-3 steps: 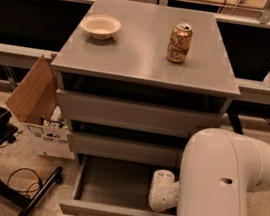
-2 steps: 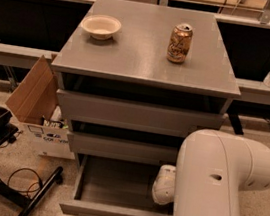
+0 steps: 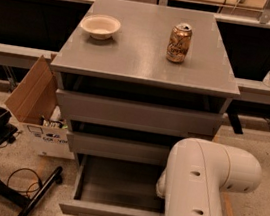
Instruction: Open bottom drawer
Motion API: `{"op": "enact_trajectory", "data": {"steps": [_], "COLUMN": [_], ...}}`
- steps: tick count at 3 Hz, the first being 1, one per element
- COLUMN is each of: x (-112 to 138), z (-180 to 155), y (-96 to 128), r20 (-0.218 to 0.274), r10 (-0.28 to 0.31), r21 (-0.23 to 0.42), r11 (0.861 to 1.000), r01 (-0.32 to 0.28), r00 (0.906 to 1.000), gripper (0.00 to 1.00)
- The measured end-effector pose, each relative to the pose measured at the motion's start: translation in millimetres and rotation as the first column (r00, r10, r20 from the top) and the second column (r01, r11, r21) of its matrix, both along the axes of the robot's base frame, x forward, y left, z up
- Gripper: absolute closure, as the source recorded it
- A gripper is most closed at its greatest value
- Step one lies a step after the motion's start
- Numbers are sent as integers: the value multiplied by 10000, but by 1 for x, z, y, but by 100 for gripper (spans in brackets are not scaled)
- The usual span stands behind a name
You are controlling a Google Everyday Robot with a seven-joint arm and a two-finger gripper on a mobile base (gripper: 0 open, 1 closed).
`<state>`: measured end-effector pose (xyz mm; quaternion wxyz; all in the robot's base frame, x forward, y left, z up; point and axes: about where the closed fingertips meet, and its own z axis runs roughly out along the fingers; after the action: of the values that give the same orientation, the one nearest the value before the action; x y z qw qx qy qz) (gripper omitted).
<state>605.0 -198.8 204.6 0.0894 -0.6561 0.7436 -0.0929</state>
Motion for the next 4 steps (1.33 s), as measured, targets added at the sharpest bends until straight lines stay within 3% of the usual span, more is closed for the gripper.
{"op": "enact_trajectory", "data": {"steps": [1, 2, 3, 4], "x": [15, 1, -42, -90], "z": [-29, -39, -68, -76], "y": [-14, -16, -15, -15], "r20": [455, 146, -666, -1407], "r10": [-153, -221, -695, -1221], "r21": [134, 210, 644, 1113], "r11": [9998, 9995, 9952, 9841], "r01": [147, 218, 738, 1382], "r00": [9988, 9996, 9954, 9825], "gripper": [100, 100, 100, 100]}}
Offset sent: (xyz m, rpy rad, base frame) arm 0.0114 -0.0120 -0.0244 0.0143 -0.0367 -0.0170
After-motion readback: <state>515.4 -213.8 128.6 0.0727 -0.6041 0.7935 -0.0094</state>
